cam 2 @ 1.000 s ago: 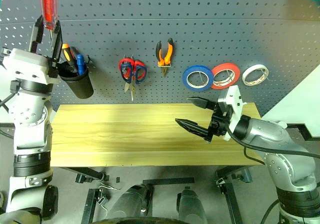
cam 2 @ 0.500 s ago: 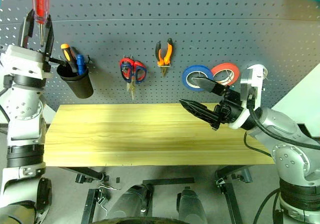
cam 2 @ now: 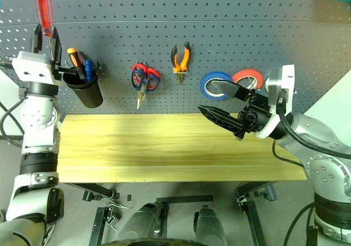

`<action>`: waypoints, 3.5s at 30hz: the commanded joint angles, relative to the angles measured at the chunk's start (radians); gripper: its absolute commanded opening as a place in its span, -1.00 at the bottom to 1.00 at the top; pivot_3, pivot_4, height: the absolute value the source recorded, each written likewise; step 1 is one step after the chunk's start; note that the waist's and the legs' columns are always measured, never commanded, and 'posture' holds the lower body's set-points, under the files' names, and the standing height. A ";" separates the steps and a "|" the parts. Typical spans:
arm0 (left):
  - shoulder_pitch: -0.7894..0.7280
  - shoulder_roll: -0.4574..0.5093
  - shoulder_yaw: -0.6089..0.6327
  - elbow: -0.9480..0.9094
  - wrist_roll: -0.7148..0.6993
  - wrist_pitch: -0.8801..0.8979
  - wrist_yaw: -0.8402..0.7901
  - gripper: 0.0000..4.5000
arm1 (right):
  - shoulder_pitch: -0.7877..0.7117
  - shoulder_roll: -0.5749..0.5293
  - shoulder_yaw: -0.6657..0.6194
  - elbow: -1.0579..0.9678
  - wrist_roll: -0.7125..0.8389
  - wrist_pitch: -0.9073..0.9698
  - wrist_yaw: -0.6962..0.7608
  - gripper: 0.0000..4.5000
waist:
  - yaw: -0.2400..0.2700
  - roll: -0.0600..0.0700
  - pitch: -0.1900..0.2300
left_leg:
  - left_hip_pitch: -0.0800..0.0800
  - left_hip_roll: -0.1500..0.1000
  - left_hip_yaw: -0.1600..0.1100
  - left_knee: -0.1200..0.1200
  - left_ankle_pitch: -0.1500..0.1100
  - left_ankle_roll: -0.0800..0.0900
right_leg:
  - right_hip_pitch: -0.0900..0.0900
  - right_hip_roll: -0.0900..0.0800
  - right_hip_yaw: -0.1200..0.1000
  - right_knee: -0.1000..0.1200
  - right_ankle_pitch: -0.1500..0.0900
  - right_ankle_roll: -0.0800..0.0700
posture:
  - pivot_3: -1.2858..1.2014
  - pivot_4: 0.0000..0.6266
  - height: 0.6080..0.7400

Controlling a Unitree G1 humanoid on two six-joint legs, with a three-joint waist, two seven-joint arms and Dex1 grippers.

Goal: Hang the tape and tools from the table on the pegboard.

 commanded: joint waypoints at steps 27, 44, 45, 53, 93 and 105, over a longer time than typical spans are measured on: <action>0.244 -0.106 0.008 -0.272 -0.029 0.188 0.074 -0.64 | -0.008 -0.071 -0.066 -0.042 0.075 0.022 -0.040 1.00 | -0.046 0.000 0.002 | 0.000 0.000 0.000 0.000 0.000 0.000 | 0.000 0.000 0.001 0.000 0.000 0.000 | -0.01 -0.47 1.00; 0.225 -0.106 0.024 -0.282 -0.002 0.208 0.151 0.97 | -0.017 -0.069 -0.053 -0.018 0.033 0.019 -0.016 1.00 | -0.045 0.000 0.002 | 0.000 0.000 0.000 -0.001 0.000 0.000 | 0.000 0.000 0.000 0.000 0.000 0.000 | -0.01 -0.53 1.00; 0.220 -0.098 0.010 -0.288 0.005 0.209 0.136 0.97 | -0.019 -0.067 -0.050 -0.017 0.029 0.017 -0.014 1.00 | -0.045 0.000 0.002 | 0.000 0.000 0.000 -0.001 0.000 0.000 | 0.000 0.000 0.000 -0.001 0.000 0.000 | -0.01 -0.54 1.00; 0.116 -0.101 -0.084 -0.462 0.009 0.255 0.042 0.97 | -0.060 -0.039 -0.006 0.006 -0.020 -0.010 0.009 1.00 | -0.042 -0.001 0.001 | 0.000 0.000 0.000 0.000 0.000 0.000 | 0.000 0.000 0.000 -0.001 0.000 0.000 | 0.02 -0.67 1.00; 0.648 -0.079 -0.263 -0.281 -0.164 0.423 -0.445 0.97 | 0.497 0.478 0.338 0.133 -0.728 -0.477 -0.305 1.00 | -0.021 0.018 -0.093 | 0.022 0.001 0.002 -0.004 0.001 -0.002 | 0.014 0.001 0.003 -0.001 -0.003 -0.004 | 0.04 -1.00 1.00; 0.737 -0.070 -0.185 -0.306 -0.208 0.389 -0.461 0.97 | 0.567 0.533 0.369 0.135 -0.741 -0.489 -0.305 1.00 | -0.020 0.018 -0.099 | 0.022 0.002 0.002 -0.005 0.000 -0.002 | 0.014 0.001 0.005 -0.001 -0.003 -0.004 | 0.07 -1.00 1.00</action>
